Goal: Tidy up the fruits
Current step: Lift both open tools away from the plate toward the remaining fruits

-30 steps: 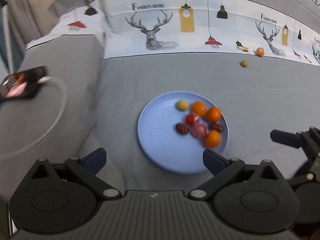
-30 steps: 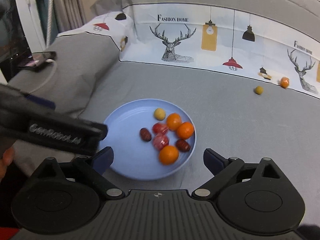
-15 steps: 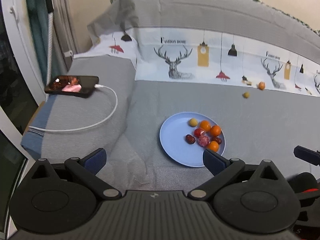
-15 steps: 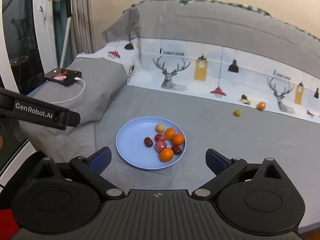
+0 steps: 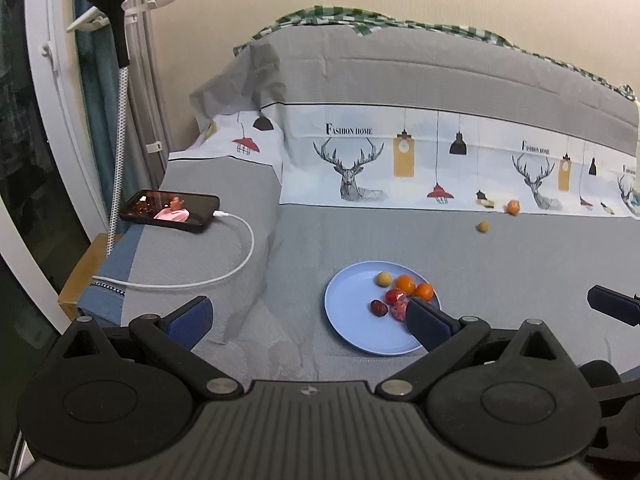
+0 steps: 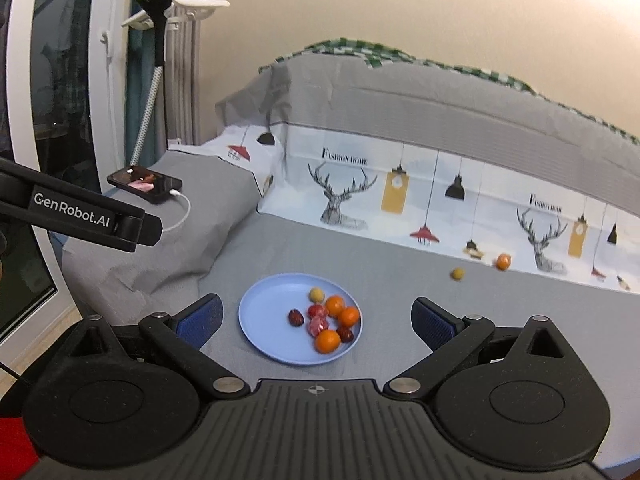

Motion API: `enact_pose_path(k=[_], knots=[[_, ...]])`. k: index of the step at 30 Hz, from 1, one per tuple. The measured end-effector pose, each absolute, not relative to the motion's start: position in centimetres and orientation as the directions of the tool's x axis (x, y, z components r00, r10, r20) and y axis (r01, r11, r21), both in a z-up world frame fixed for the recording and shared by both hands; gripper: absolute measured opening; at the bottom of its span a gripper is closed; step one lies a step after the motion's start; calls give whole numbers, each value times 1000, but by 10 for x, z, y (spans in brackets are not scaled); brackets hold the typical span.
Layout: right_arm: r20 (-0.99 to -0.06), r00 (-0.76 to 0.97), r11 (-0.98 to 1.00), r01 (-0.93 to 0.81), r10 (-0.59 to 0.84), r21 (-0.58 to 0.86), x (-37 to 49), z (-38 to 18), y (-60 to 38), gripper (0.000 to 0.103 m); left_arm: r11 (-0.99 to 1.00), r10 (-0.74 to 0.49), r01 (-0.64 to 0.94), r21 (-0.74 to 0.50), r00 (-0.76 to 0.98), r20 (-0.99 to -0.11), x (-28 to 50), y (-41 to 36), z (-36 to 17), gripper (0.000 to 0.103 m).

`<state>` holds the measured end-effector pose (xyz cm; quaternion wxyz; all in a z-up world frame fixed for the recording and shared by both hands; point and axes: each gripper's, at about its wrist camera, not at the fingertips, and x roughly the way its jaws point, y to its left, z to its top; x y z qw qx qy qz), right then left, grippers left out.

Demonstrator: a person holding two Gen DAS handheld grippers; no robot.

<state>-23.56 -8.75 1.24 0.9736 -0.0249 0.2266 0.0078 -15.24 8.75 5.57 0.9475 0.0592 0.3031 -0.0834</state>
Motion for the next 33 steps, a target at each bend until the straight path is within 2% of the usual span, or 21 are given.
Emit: enact_pose_path(k=[15, 22, 33], knots=[[-418, 908, 999, 26, -33, -22, -249, 15, -98, 100, 969, -148, 235, 76, 798, -585, -160, 79, 53, 103], [-406, 912, 997, 77, -66, 10, -251, 9, -112, 100, 960, -151, 264, 93, 767, -624, -141, 62, 42, 103], [-440, 888, 981, 181, -136, 63, -225, -9, -153, 100, 936, -159, 327, 128, 718, -678, -96, 17, 25, 103]])
